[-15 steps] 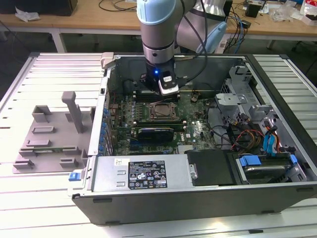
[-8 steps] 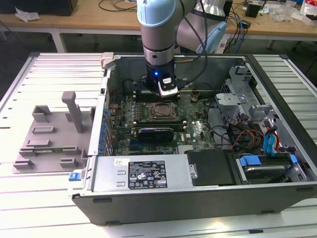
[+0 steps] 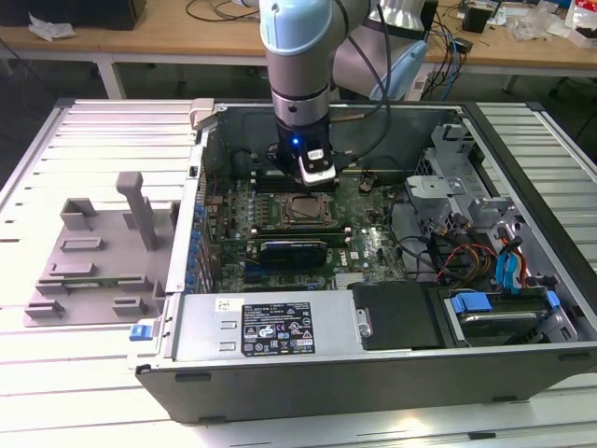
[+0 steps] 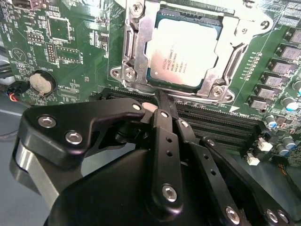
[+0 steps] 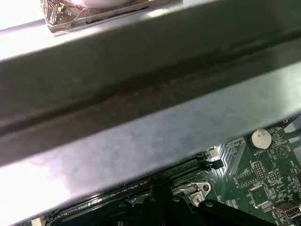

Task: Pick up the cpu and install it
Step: 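Install the first cpu locking lever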

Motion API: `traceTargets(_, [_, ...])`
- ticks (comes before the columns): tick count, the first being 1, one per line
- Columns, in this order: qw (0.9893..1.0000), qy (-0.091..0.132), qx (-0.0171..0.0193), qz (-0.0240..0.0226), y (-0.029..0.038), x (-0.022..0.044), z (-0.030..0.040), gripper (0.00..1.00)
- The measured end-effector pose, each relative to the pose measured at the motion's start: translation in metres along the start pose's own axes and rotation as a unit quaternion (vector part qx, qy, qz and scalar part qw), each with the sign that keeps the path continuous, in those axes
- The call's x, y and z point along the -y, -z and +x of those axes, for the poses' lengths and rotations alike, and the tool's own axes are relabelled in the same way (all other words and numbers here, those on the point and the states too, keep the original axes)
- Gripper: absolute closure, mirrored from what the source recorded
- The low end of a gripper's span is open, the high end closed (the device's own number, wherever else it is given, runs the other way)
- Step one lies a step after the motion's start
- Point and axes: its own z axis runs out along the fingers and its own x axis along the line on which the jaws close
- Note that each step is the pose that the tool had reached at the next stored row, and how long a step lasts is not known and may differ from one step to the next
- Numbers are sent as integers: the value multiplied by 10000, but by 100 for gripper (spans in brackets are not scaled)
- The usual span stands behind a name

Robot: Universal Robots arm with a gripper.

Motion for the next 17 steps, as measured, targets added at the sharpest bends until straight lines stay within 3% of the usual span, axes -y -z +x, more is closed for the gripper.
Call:
traceTargets(8, [10000, -3, -2, 5, -6, -17, -49, 89])
traceTargets(15, [10000, -4, -10, -5, 106, -35, -59, 89])
traceTargets(17, [10000, -3, -12, 21, 124, -39, -61, 89])
